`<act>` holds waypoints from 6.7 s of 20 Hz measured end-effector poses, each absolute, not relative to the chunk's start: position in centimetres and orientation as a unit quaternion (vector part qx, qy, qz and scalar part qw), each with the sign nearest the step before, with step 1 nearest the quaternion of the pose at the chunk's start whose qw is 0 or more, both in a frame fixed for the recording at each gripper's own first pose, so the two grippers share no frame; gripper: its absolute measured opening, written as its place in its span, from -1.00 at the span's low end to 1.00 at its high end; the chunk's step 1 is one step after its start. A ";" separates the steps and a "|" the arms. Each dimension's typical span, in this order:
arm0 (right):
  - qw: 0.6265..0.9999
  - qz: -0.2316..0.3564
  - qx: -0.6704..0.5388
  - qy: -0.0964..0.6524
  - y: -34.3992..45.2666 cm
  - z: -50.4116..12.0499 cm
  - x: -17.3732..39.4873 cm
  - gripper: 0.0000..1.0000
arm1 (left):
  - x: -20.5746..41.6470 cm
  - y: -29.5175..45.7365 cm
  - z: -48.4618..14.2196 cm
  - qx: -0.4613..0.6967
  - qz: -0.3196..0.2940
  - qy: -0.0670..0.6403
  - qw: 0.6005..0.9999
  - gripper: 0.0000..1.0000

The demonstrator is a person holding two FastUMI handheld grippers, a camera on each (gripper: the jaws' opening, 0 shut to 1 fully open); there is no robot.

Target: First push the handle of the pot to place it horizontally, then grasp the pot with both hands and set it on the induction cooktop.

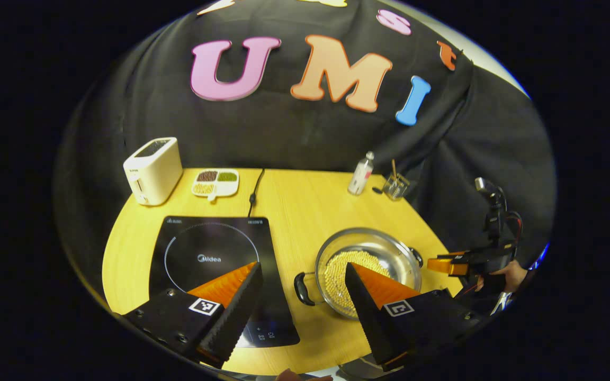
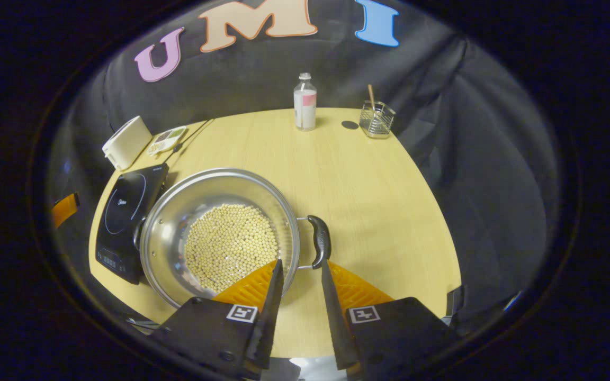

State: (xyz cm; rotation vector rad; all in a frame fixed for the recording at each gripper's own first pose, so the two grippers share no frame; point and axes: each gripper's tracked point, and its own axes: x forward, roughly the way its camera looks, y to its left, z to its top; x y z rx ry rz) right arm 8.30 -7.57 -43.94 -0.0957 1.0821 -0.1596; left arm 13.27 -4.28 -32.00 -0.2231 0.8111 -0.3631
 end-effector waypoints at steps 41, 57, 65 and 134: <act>0.803 0.014 0.089 0.589 -6.7 -51.2 13.8 -0.12 | 13.9 -8.0 -44.2 -0.064 -0.067 0.578 0.810 0.07; 0.817 0.006 0.090 0.569 10.9 -49.3 15.9 -0.13 | 17.3 8.9 -42.1 -0.057 -0.088 0.546 0.831 0.05; 0.815 -0.024 0.076 0.574 20.4 -50.0 16.5 -0.12 | 18.9 18.2 -44.2 -0.057 -0.116 0.540 0.832 0.05; 0.998 0.016 0.001 0.062 6.5 -9.3 -1.8 0.83 | 0.6 4.5 -3.2 -0.029 -0.029 0.010 0.999 0.84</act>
